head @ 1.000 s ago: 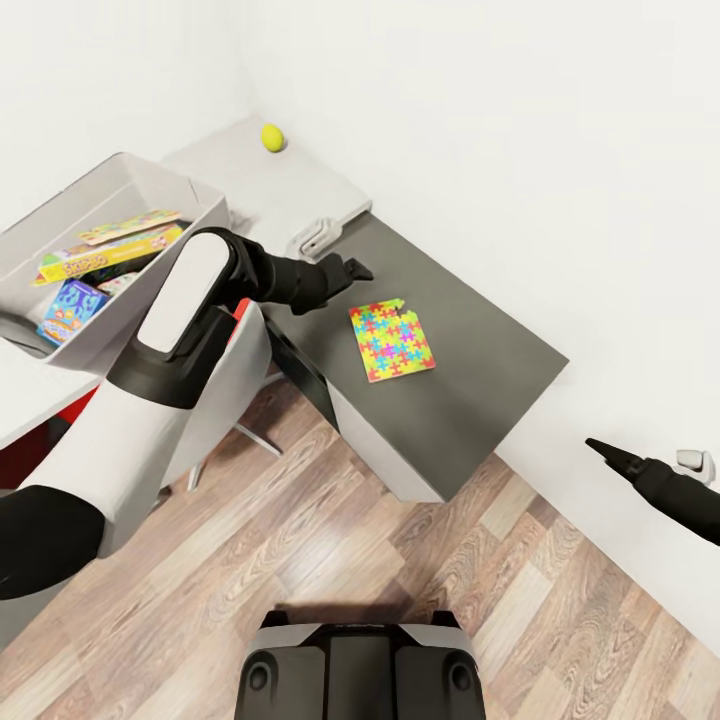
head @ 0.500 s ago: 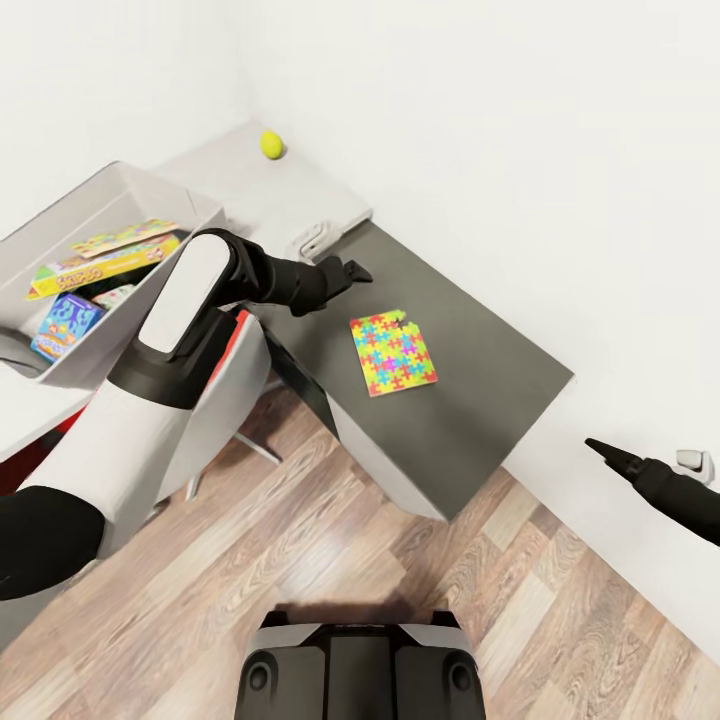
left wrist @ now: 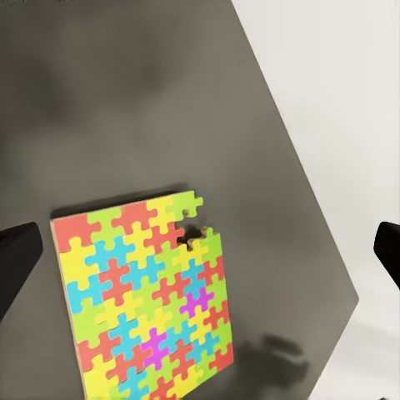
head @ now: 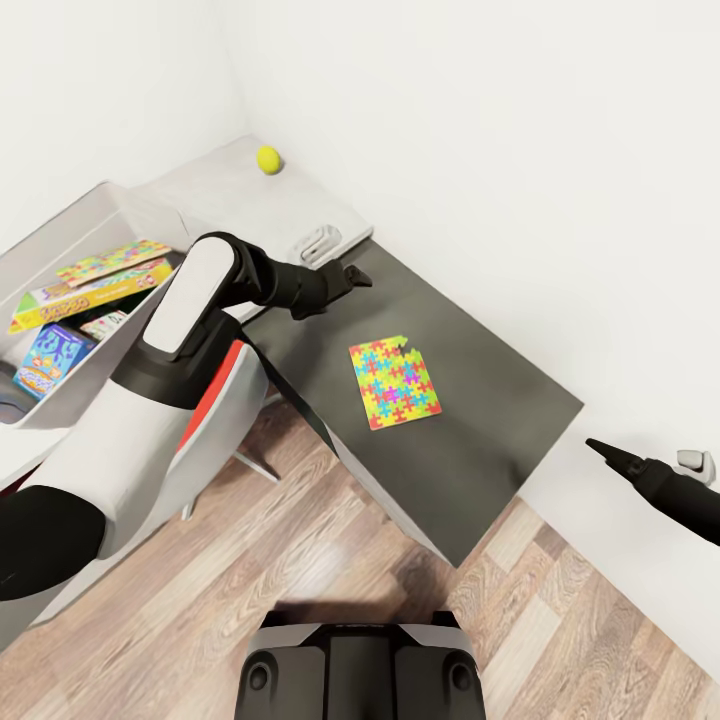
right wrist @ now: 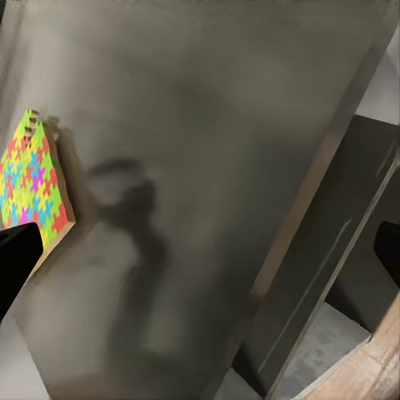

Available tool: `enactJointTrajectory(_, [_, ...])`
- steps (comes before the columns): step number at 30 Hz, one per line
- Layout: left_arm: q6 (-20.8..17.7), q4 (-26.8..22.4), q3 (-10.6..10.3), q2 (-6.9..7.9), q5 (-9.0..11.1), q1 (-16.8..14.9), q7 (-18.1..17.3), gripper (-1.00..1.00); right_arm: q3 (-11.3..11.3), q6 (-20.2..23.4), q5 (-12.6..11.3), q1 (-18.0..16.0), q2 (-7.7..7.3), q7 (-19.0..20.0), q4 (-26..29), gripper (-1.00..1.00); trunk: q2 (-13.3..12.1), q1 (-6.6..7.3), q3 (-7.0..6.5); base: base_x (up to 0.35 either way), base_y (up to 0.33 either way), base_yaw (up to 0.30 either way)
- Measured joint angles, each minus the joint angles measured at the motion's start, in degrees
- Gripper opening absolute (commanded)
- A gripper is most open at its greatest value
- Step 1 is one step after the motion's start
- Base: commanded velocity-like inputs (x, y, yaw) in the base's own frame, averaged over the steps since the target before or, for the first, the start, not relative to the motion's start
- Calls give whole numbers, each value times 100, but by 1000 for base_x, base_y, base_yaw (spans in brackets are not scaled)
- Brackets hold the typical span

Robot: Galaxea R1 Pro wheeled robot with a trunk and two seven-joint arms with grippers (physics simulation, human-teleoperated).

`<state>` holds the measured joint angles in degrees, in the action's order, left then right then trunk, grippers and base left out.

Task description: Put all the toys in the child's room - the three board games (two on the bed and one on the table), the two jigsaw puzzles on the table, and the tennis ball on the table - inside the toy box on the table in the child's room.

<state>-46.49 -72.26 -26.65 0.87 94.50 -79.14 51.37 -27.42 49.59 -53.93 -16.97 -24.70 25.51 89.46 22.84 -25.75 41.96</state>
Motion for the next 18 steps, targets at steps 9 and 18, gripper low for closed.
enactJointTrajectory(9, [-1,151,-93,2,-3,3,5,100,0,0,-2,4,-13,2,0,100,0,0,0,28,16,0])
enactJointTrajectory(18, [-7,309,-148,-10,-4,3,-5,100,-1,2,-4,5,-22,4,-1,100,0,0,0,26,125,0])
